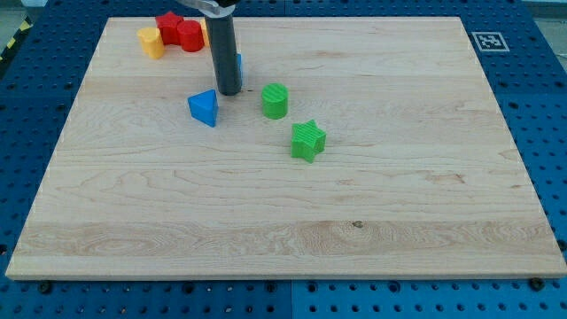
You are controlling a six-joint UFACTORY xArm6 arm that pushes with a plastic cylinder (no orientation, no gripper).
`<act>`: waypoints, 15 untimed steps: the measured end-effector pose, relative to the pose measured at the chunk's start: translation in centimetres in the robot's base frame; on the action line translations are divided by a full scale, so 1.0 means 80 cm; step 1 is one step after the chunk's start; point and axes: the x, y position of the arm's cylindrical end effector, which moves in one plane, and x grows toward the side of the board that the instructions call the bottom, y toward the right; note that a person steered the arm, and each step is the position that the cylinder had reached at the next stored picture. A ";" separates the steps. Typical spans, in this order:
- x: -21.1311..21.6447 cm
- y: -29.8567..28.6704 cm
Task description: Move the blue cube into the group of blocks
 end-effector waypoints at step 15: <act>-0.087 -0.051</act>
